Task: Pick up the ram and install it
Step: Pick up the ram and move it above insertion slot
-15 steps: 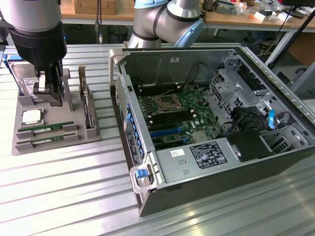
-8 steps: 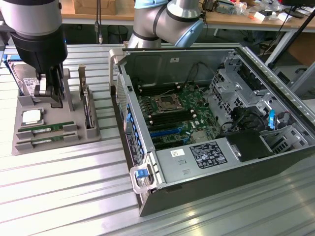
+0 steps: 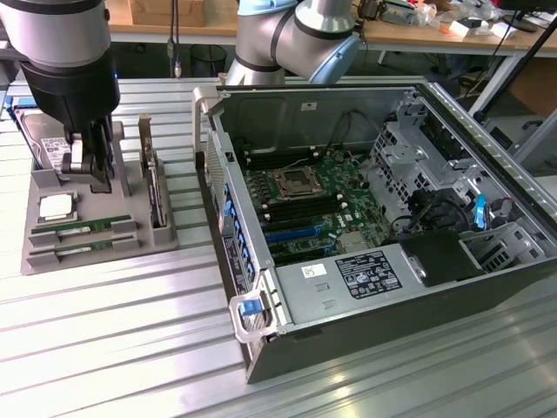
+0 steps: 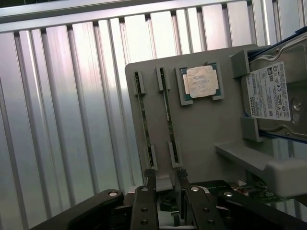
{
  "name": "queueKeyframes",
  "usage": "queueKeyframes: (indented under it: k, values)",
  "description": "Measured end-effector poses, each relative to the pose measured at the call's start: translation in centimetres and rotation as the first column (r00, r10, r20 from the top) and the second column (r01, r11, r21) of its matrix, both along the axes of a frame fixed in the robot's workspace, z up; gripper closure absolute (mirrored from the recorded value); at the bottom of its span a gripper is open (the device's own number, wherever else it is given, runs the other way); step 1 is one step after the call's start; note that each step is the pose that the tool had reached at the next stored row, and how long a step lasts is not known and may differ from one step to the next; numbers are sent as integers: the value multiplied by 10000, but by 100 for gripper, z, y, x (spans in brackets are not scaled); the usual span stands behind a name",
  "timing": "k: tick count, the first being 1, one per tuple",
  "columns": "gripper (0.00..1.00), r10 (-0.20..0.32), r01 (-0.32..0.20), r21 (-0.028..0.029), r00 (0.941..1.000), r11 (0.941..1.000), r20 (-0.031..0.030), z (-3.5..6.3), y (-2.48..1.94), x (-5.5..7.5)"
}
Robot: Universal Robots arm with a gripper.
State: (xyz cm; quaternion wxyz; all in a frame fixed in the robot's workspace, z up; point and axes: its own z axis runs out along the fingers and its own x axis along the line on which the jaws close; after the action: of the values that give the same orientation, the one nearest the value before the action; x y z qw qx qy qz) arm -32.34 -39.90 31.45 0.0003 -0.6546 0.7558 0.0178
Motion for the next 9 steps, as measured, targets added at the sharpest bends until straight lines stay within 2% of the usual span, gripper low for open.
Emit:
queueKeyframes:
  k: [9]
  values:
    - [70,0,0,0,10000,10000,-1,-47,0,0]
